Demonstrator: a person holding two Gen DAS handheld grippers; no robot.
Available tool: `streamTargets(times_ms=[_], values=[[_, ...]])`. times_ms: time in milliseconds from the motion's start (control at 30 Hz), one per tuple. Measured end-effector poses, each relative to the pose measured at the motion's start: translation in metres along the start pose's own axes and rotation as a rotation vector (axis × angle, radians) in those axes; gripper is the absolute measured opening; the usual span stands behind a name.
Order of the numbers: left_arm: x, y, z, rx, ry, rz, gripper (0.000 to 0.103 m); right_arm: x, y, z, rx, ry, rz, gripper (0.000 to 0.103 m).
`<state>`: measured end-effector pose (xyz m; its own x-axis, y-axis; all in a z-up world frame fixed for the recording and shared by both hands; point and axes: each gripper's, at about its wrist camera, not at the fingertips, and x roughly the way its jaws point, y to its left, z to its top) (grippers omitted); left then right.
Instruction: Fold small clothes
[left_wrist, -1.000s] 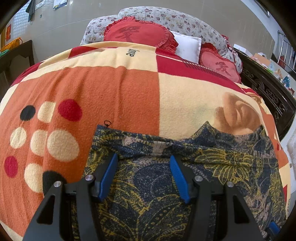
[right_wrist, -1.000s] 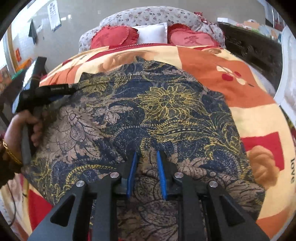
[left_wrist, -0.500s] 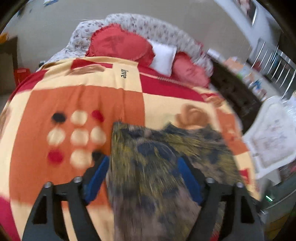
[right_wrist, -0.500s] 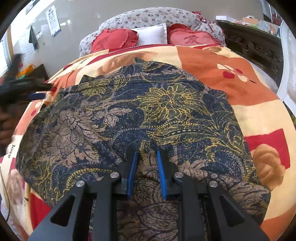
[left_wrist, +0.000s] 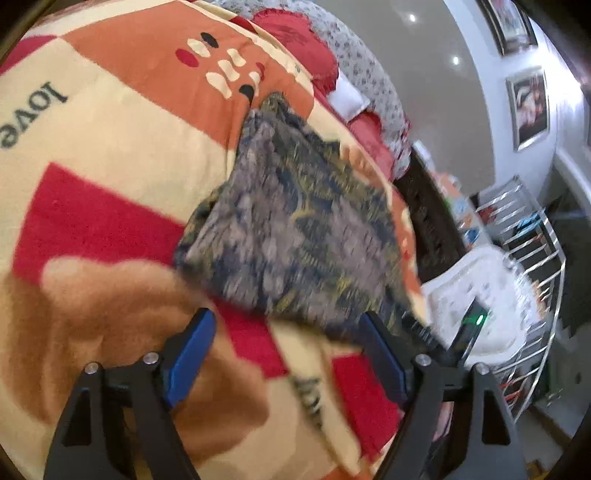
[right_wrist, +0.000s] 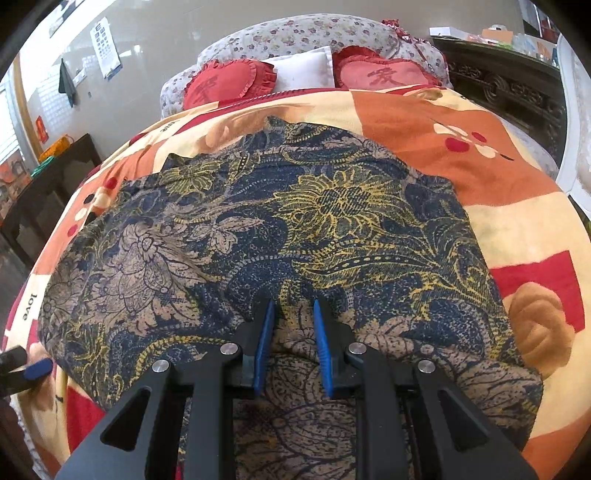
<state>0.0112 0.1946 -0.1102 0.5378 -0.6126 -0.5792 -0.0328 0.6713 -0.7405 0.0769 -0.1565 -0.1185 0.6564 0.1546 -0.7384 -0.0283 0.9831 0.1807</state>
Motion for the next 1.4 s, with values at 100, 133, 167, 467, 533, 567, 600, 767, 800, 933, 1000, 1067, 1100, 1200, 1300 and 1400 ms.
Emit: streamTargets(times_ms=[100,133,167,467,533,567,600,767,800,933,1000,1067,1100,1200,1300,1400], values=[[0.008,0.005,0.019,-0.063,-0.037,-0.051,0.078,0.000,0.000,0.000,0.000,0.000,0.000,0.024],[0.008,0.007,0.023,-0.081,-0.045,-0.050,0.075,0.000,0.000,0.000,0.001,0.000,0.002,0.024],[0.009,0.008,0.025,-0.097,-0.053,-0.046,0.069,0.000,0.001,0.000,0.002,0.000,0.003,0.024],[0.008,-0.004,0.019,-0.003,-0.109,0.107,0.033,0.000,-0.002,0.000,0.012,-0.001,0.020,0.024],[0.009,-0.007,0.020,0.014,-0.117,0.108,0.033,0.000,-0.002,0.000,0.015,-0.001,0.025,0.024],[0.012,-0.009,0.022,0.020,-0.122,0.107,0.036,0.000,-0.003,0.000,0.016,-0.001,0.027,0.024],[0.016,-0.009,0.023,0.026,-0.121,0.105,0.048,0.000,-0.003,0.000,0.017,-0.001,0.029,0.024],[0.022,-0.007,0.022,-0.025,-0.141,0.164,0.023,0.000,-0.004,0.000,0.019,0.000,0.034,0.024],[0.022,-0.008,0.021,-0.020,-0.136,0.197,0.018,0.000,-0.004,0.000,0.018,0.000,0.034,0.024],[0.015,-0.031,0.016,0.085,-0.189,0.270,0.014,0.001,-0.003,0.000,0.017,0.000,0.033,0.024],[0.012,-0.054,0.011,0.206,-0.236,0.318,0.013,0.000,-0.003,0.000,0.014,0.002,0.026,0.024],[0.012,-0.080,0.005,0.346,-0.278,0.343,0.013,-0.001,0.000,0.003,0.010,0.022,0.007,0.025],[0.014,-0.093,0.000,0.416,-0.292,0.349,0.013,-0.002,0.003,0.007,0.009,0.040,-0.008,0.025],[0.020,-0.125,-0.012,0.592,-0.321,0.338,0.013,-0.018,0.013,0.033,0.033,0.013,0.039,0.025],[0.029,-0.146,-0.021,0.708,-0.327,0.318,0.013,-0.027,0.027,0.079,0.052,-0.014,0.204,0.025],[0.038,-0.160,-0.031,0.784,-0.324,0.299,0.013,-0.009,0.047,0.131,0.068,0.079,0.471,0.039]])
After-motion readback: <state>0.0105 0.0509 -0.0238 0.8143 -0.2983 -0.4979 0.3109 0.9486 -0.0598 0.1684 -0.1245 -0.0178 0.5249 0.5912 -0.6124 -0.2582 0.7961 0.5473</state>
